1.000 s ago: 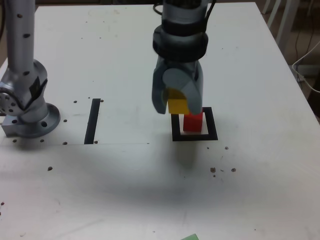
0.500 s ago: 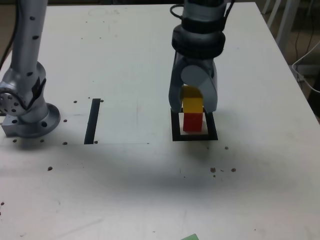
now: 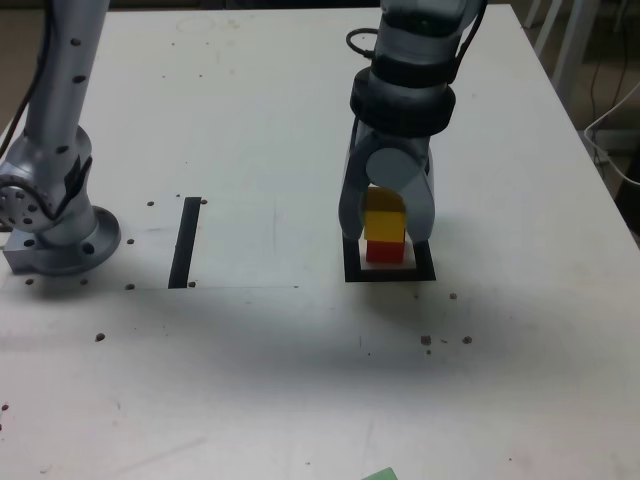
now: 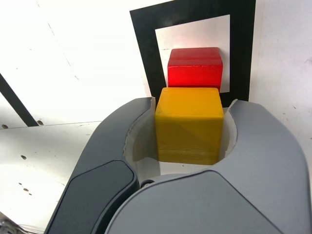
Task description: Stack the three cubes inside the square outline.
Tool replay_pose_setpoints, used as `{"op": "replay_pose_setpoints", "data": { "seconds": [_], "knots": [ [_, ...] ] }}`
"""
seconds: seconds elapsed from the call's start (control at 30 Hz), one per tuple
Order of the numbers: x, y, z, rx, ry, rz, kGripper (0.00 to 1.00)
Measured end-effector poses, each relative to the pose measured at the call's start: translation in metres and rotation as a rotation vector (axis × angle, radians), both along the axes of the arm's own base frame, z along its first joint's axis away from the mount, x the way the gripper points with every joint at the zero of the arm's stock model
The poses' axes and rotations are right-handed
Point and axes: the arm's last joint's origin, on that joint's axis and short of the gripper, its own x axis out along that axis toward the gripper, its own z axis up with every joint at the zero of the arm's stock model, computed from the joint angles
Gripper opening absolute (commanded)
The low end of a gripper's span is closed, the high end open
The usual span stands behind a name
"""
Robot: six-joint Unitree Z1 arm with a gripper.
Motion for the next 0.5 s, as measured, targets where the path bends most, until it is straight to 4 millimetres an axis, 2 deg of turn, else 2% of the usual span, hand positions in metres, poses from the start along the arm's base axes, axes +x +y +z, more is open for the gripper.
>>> {"op": "replay_pose_setpoints", "data": {
  "seconds": [0.43, 0.5],
  "knots": [
    [0.0019, 0.0040, -0.0024, 0.016, 0.001, 0.007, 0.23],
    [0.0020, 0.0045, -0.0026, 0.018, 0.001, 0.008, 0.29]
  ]
}}
